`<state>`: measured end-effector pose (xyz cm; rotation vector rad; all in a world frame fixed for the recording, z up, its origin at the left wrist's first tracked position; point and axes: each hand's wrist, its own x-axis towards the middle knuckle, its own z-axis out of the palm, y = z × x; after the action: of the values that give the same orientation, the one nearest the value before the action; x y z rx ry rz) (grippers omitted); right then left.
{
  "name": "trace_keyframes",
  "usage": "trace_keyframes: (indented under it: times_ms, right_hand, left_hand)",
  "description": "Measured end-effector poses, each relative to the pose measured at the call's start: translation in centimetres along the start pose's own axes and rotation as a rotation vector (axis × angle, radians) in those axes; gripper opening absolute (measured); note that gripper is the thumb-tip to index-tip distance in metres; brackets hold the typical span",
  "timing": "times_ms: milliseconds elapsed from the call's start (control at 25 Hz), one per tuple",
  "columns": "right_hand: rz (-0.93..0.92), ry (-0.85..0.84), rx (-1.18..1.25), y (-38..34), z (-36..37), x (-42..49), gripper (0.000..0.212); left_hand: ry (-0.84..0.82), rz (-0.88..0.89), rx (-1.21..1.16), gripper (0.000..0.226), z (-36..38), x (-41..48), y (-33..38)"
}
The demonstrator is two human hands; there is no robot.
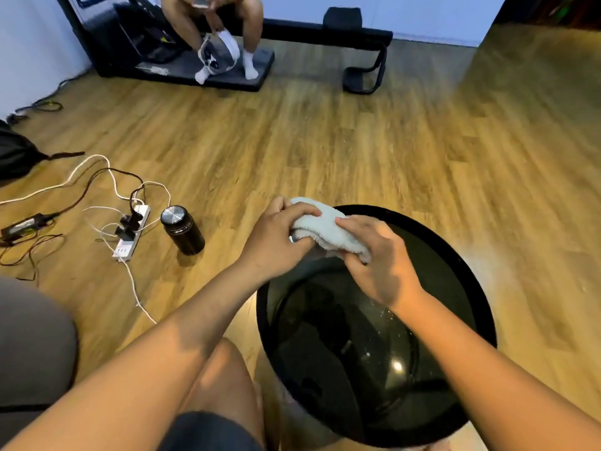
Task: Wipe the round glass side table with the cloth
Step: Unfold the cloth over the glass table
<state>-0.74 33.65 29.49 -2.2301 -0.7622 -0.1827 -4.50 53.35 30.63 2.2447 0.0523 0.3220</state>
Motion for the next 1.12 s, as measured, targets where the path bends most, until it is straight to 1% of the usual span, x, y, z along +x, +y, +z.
trace_keyframes:
  times_ms: [120,200,320,360,440,520,600,680,720,760,840,880,960,1000,1040,1080,1120]
  right_hand:
    - [0.014,0.002,-0.024,-2.8,-2.4,-4.9,0.053]
    - [0.013,0.003,0.019,-4.8,-3.6,-7.2,0.05]
    - [-0.026,0.018,0.091,-7.3,-4.7,-10.4,0.037]
    - [-0.022,0.01,0.116,-7.7,-5.0,-11.6,0.032]
    - [0.043,-0.02,0.136,-8.0,-5.7,-13.6,0.022]
    - [0.115,-0.012,0.147,-7.5,-6.2,-14.8,0.015]
    - [0.172,0.056,0.189,-6.8,-6.5,-15.3,0.014]
    - [0.254,0.185,0.273,-5.9,-6.4,-15.4,0.017]
    - [0.31,0.239,0.327,-5.3,-6.3,-15.3,0.02]
    - [0.364,0.254,0.381,-4.6,-6.0,-15.2,0.024]
    - [0.421,0.163,0.512,-3.4,-5.6,-15.1,0.031]
    - [0.443,0.09,0.61,-2.7,-5.5,-15.0,0.034]
    - [0.532,-0.019,0.777,-1.4,-5.3,-15.3,0.03]
    - [0.585,-0.034,0.784,-0.7,-5.2,-15.4,0.025]
    - [0.631,-0.032,0.723,-0.2,-5.0,-15.6,0.021]
    - [0.663,-0.035,0.614,0.2,-4.7,-15.9,0.021]
    - [0.692,-0.042,0.498,0.4,-4.5,-16.3,0.022]
  left_hand:
    - [-0.054,0.085,0.063,0.036,-1.5,-4.5,2.9]
    - [-0.068,0.135,0.117,0.031,-3.4,-7.0,4.5]
    - [-0.05,0.177,0.153,0.017,-4.7,-10.4,6.3]
    - [-0.06,0.156,0.156,0.014,-4.6,-11.4,6.8]
    - [-0.143,0.046,0.09,0.016,-3.9,-12.7,7.6]
    - [-0.271,-0.05,-0.08,0.018,-2.9,-13.4,8.4]
    - [-0.328,-0.107,-0.229,0.017,-1.8,-13.7,8.8]
    - [-0.335,-0.149,-0.311,0.011,-0.4,-13.8,8.8]
    - [-0.34,-0.188,-0.36,0.012,0.5,-13.5,8.5]
    - [-0.333,-0.235,-0.407,0.014,1.4,-13.2,8.2]
    - [-0.272,-0.364,-0.545,0.019,2.7,-12.7,7.3]
    - [-0.25,-0.461,-0.681,0.023,3.1,-12.6,6.6]
    - [-0.291,-0.649,-1.014,0.034,3.8,-13.1,5.2]
    - [-0.33,-0.694,-1.102,0.039,4.2,-13.6,4.4]
    - [-0.361,-0.706,-1.104,0.042,4.7,-14.0,3.6]
    - [-0.375,-0.705,-1.058,0.042,5.4,-14.4,3.0]
    - [-0.354,-0.704,-0.995,0.035,6.1,-14.7,2.5]
